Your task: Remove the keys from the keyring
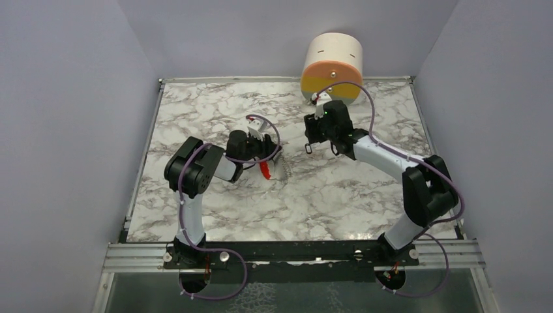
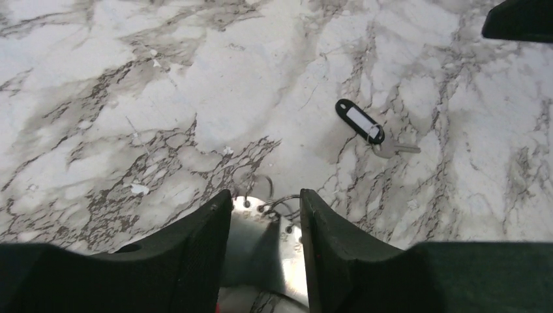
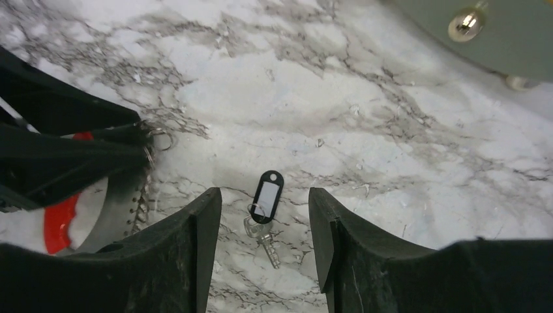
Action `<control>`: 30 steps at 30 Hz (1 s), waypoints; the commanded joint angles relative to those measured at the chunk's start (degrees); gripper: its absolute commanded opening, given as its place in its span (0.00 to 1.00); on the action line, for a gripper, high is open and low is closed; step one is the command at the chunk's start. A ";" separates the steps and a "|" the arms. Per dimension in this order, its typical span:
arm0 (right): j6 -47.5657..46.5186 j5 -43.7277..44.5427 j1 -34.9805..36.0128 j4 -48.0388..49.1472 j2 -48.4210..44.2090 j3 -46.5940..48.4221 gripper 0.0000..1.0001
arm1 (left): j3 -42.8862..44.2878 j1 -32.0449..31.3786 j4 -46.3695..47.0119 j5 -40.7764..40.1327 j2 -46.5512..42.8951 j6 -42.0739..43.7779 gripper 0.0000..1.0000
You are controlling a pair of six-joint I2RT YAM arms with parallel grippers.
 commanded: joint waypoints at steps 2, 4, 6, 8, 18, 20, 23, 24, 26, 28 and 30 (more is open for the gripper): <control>-0.84 2.29 -0.08 5.36 -5.92 -1.64 0.54 | 1.65 0.23 1.78 4.47 -2.94 -2.07 0.62; -0.70 3.90 -0.08 5.66 -7.27 -2.50 0.54 | 1.71 0.32 1.70 4.45 -3.43 -2.51 0.73; -0.59 5.37 -0.08 6.00 -8.77 -3.52 0.55 | 1.48 0.38 1.74 4.27 -3.97 -2.86 0.82; -0.50 6.28 -0.08 6.85 -10.38 -5.09 0.55 | 1.36 0.41 1.62 4.07 -4.40 -3.23 0.98; -0.38 9.24 -0.08 8.40 -18.84 -7.97 0.56 | 0.01 0.50 -3.95 -3.67 -7.86 -1.11 0.99; -0.78 10.49 -0.08 10.22 -21.91 -9.38 0.56 | -1.14 0.56 -4.63 -4.66 -10.58 0.04 0.99; -1.70 13.21 -0.08 13.01 -26.26 -12.01 0.58 | -1.87 0.71 -6.49 -5.24 -14.58 1.73 0.99; -2.03 14.22 -0.03 13.49 -27.57 -12.49 0.58 | -1.99 0.78 -7.26 -5.25 -15.81 2.27 0.99; -2.40 16.34 -0.08 14.05 -29.89 -13.63 0.58 | -2.78 0.87 -8.18 -5.34 -18.56 2.84 0.99; -2.60 18.36 -0.08 14.46 -32.25 -14.79 0.58 | -4.03 0.87 -8.58 -5.57 -21.41 3.15 0.99; -2.69 21.27 -0.08 15.21 -35.03 -16.37 0.58 | -5.49 0.86 -9.07 -5.97 -24.12 3.59 0.99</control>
